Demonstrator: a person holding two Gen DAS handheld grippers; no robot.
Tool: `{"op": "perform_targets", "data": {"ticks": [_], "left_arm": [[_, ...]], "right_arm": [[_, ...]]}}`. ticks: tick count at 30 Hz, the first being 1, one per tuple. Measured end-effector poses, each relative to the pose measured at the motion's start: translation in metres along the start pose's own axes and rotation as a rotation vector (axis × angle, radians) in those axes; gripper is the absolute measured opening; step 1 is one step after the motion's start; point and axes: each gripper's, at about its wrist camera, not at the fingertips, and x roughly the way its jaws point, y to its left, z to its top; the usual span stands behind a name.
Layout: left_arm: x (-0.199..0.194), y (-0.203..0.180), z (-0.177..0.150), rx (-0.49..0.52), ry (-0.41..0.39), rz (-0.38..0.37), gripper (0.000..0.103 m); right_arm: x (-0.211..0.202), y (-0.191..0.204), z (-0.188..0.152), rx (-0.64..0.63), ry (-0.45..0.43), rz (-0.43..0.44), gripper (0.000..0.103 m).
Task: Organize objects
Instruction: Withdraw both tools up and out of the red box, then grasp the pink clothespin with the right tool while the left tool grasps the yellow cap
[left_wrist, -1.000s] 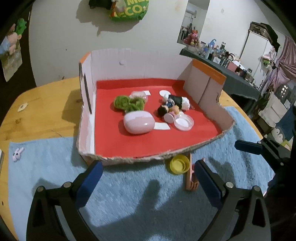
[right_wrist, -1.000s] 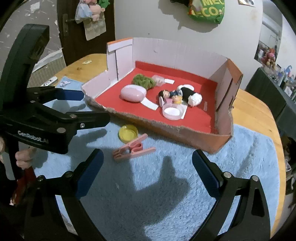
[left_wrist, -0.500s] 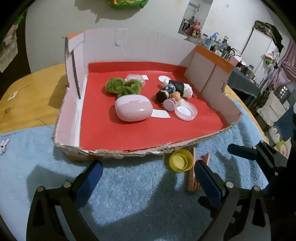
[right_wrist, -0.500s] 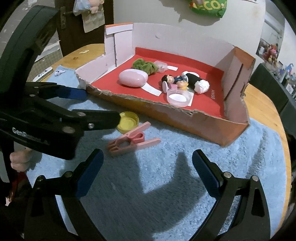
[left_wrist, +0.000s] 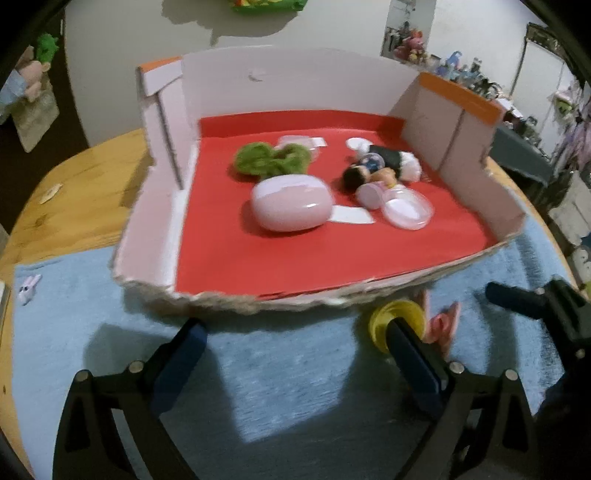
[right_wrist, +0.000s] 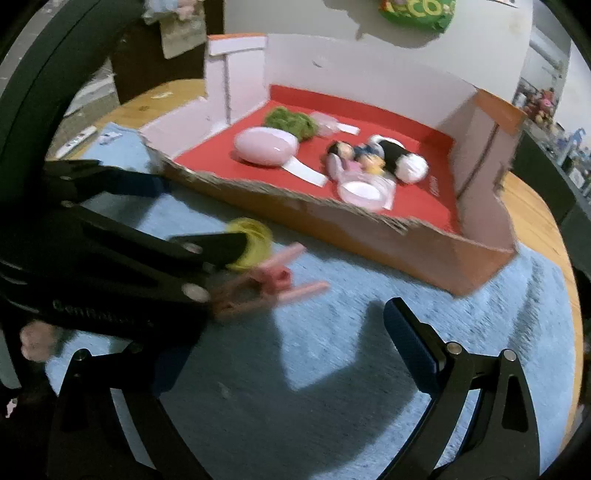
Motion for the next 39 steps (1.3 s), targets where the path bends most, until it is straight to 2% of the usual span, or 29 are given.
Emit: {"op": "perform_targets", "data": {"ticks": [5, 8, 10, 14, 17, 23, 31, 33, 35, 37, 39], "left_arm": [[-0.009, 0.029, -0.009, -0.060, 0.001, 0.054, 0.097], [-0.013, 0.047, -0.013, -0.099, -0.004, 0.087, 0.096], [-0.018, 0.050, -0.015, -0.113, -0.017, 0.044, 0.095], [-0.026, 0.033, -0.016, -0.063, -0.030, -0.080, 0.094], [-0.025, 0.027, -0.016, -0.038, -0.035, -0.099, 0.094], [-0.021, 0.026, -0.009, -0.026, -0.027, -0.133, 0.094], [-0.018, 0.004, -0.008, 0.058, -0.021, -0.160, 0.094], [-0.016, -0.006, -0.008, 0.084, -0.021, -0.168, 0.090], [-0.013, -0.012, -0.008, 0.106, -0.014, -0.167, 0.082], [-0.011, -0.014, -0.008, 0.120, -0.015, -0.156, 0.081], [-0.011, -0.013, -0.007, 0.127, -0.019, -0.151, 0.078]], "right_arm": [[-0.008, -0.026, -0.011, 0.070, 0.013, -0.062, 0.098], [-0.014, -0.043, -0.017, 0.131, 0.014, -0.062, 0.098], [-0.017, -0.046, -0.017, 0.150, 0.000, -0.021, 0.098], [-0.021, -0.040, -0.010, 0.148, -0.022, 0.058, 0.098], [-0.018, -0.033, -0.006, 0.137, -0.022, 0.076, 0.098], [0.000, -0.029, -0.002, 0.126, 0.002, 0.052, 0.098], [-0.013, -0.053, -0.017, 0.193, 0.019, -0.043, 0.098], [-0.017, -0.055, -0.019, 0.190, 0.012, -0.041, 0.094], [-0.019, -0.054, -0.017, 0.180, 0.009, -0.003, 0.079], [-0.017, -0.050, -0.014, 0.142, 0.003, 0.025, 0.070], [-0.013, -0.045, -0.011, 0.099, 0.010, 0.044, 0.069]]}}
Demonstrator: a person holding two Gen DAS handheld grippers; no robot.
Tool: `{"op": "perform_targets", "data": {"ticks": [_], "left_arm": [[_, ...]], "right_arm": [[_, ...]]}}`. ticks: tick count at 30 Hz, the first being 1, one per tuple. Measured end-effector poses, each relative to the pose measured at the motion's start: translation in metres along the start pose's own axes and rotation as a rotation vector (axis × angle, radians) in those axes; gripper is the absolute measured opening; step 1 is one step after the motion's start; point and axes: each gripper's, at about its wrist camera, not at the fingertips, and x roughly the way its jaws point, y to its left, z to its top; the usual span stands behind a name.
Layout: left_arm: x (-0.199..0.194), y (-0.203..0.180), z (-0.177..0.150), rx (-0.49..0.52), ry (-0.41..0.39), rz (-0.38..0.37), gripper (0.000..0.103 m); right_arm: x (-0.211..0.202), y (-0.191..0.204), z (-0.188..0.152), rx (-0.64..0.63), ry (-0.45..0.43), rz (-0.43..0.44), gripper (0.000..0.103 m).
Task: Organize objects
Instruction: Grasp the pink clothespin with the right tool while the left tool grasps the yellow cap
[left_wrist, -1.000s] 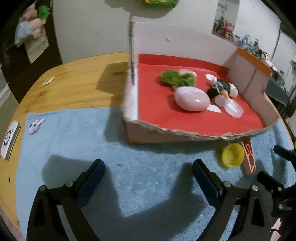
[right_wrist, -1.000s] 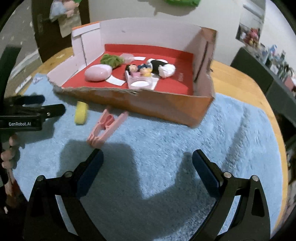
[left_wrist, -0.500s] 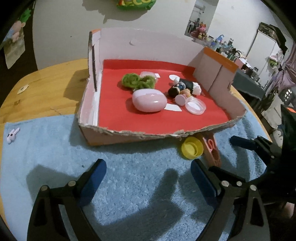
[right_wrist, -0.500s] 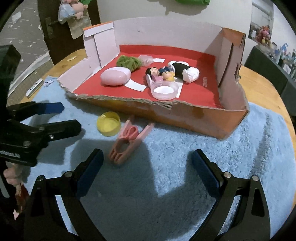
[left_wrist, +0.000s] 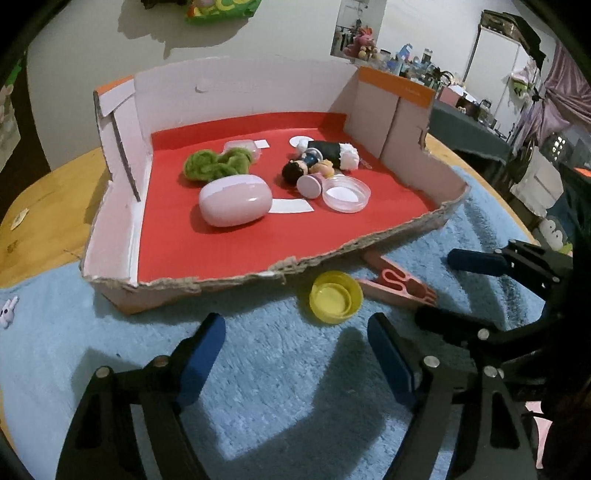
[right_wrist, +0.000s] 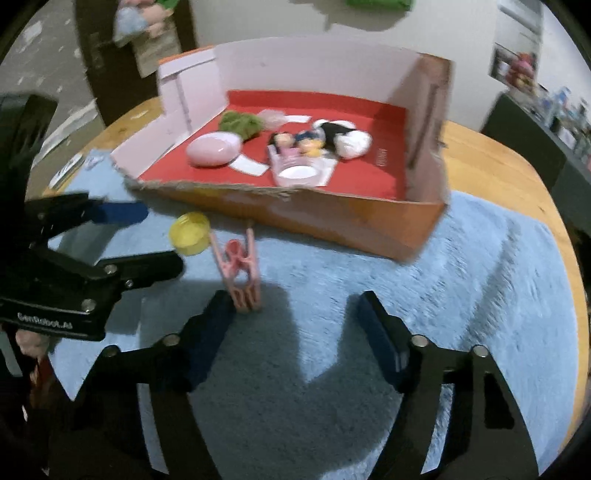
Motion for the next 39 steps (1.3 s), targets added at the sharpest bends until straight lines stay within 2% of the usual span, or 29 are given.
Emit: {"op": "perform_targets", "data": {"ticks": [3, 5, 11, 16, 21, 22, 23, 24, 39], "left_arm": [[0.001, 0.001, 0.003, 0.010, -0.003, 0.005, 0.073], [0.002, 0.001, 0.004, 0.019, -0.004, 0.004, 0.068], [0.003, -0.011, 0.005, 0.082, -0.017, 0.001, 0.054], [0.007, -0.016, 0.009, 0.112, -0.021, -0.016, 0.052], [0.010, -0.018, 0.008, 0.132, -0.026, -0.005, 0.051], [0.010, -0.018, 0.008, 0.133, -0.029, 0.001, 0.047], [0.009, -0.017, 0.008, 0.133, -0.035, 0.005, 0.037], [0.009, -0.017, 0.007, 0.132, -0.039, 0.000, 0.033], [-0.007, -0.014, -0.012, 0.072, -0.048, -0.025, 0.031]], "right_arm": [[0.004, 0.003, 0.004, -0.035, -0.002, 0.023, 0.065], [0.005, 0.002, 0.008, -0.040, -0.004, 0.050, 0.058], [0.009, 0.011, 0.013, -0.101, 0.002, 0.088, 0.045], [0.012, 0.019, 0.017, -0.145, 0.001, 0.103, 0.044], [0.017, 0.022, 0.019, -0.176, -0.001, 0.102, 0.034], [0.016, 0.023, 0.019, -0.176, -0.001, 0.102, 0.031], [0.016, 0.023, 0.019, -0.175, -0.001, 0.106, 0.026], [0.015, 0.024, 0.018, -0.176, 0.000, 0.109, 0.024], [0.000, 0.026, 0.002, -0.059, -0.006, 0.122, 0.023]]}}
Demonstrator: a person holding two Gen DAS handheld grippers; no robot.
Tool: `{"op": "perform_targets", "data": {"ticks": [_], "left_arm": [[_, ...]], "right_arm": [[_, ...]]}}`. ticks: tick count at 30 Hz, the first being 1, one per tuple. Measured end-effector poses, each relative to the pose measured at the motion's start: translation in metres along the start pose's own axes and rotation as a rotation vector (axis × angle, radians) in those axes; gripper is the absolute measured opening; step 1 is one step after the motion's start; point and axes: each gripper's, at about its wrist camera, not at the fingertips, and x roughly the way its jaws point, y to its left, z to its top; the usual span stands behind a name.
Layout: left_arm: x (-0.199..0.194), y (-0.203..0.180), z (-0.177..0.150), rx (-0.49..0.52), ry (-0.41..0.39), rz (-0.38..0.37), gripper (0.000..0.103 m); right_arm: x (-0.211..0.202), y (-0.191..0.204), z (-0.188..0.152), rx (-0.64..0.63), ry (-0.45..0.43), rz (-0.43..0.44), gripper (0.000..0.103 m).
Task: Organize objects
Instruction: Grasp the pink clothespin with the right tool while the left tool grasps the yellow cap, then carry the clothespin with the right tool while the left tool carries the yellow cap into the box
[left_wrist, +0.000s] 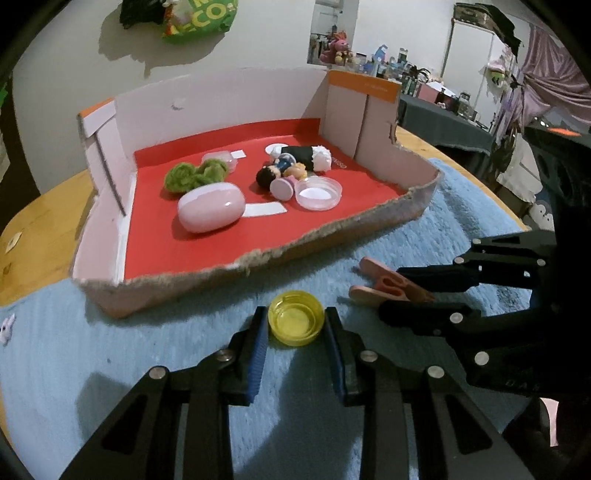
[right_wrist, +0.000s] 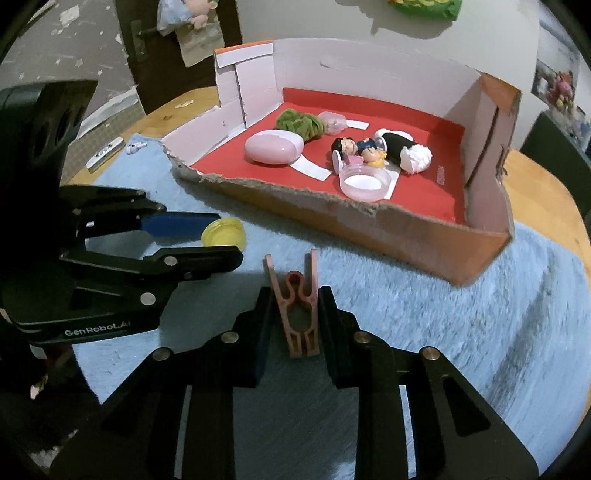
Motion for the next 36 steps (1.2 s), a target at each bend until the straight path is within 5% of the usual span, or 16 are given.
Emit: {"op": "perform_targets", "data": {"ticks": [15, 36], "left_arm": [[-0.020, 0.004, -0.025, -0.105, -0.027, 0.036, 0.031], [-0.062, 0.002, 0.018, -0.062, -0.153, 0.046, 0.031]], "right_arm": [[-0.020, 0.013, -0.023, 0.094, -0.037, 0.040, 0.023], [-0.054, 0.026, 0.017, 0.015, -0.126, 0.045, 0.023]]}}
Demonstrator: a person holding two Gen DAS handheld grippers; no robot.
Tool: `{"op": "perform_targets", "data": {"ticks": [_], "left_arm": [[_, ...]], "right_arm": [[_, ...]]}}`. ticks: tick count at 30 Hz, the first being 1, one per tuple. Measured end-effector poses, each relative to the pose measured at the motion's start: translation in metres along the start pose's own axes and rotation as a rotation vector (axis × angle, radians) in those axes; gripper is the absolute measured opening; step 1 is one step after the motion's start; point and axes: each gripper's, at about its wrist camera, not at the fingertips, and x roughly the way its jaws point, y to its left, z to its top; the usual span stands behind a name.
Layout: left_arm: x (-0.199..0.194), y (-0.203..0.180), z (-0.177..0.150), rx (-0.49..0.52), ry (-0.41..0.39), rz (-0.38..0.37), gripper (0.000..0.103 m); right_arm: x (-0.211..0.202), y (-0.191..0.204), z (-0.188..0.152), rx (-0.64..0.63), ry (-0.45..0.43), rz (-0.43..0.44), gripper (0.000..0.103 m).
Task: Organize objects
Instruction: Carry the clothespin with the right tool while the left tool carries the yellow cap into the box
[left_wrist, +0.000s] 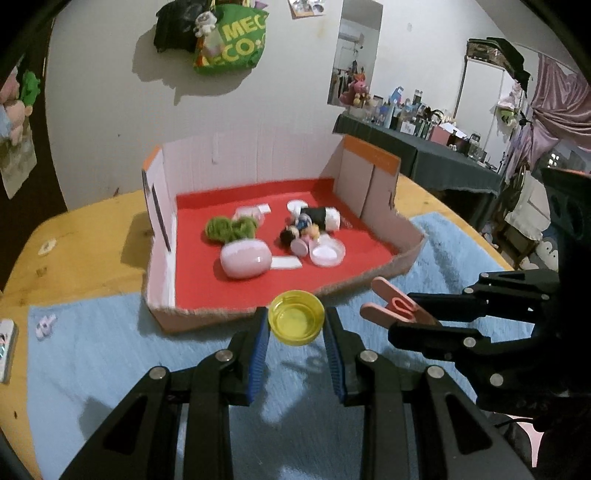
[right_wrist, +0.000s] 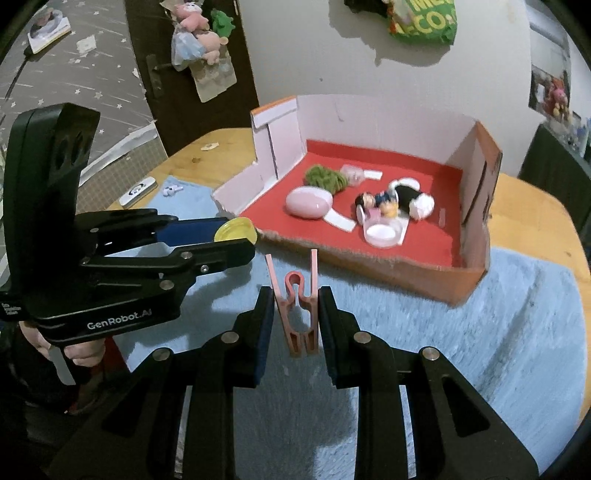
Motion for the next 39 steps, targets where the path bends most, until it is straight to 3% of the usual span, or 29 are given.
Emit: {"op": "perform_targets", "data": {"ticks": [12, 20, 39], "left_arm": [[0.007, 0.012, 0.035, 0.016, -0.013, 0.012, 0.031], [0.038, 0.028, 0.049, -0.010, 0.090, -0.012, 0.031], [0.079, 0.041, 0.038, 0.009, 0.294, -0.063, 0.031]], "right_arm": [[0.002, -0.014, 0.037, -0.029, 0.012, 0.013, 0.023], [0.029, -0.035, 0.059, -0.039, 0.106, 0.027, 0.023], [0.080, -0.048, 0.062, -0.069, 0.308, 0.069, 0.023]]}}
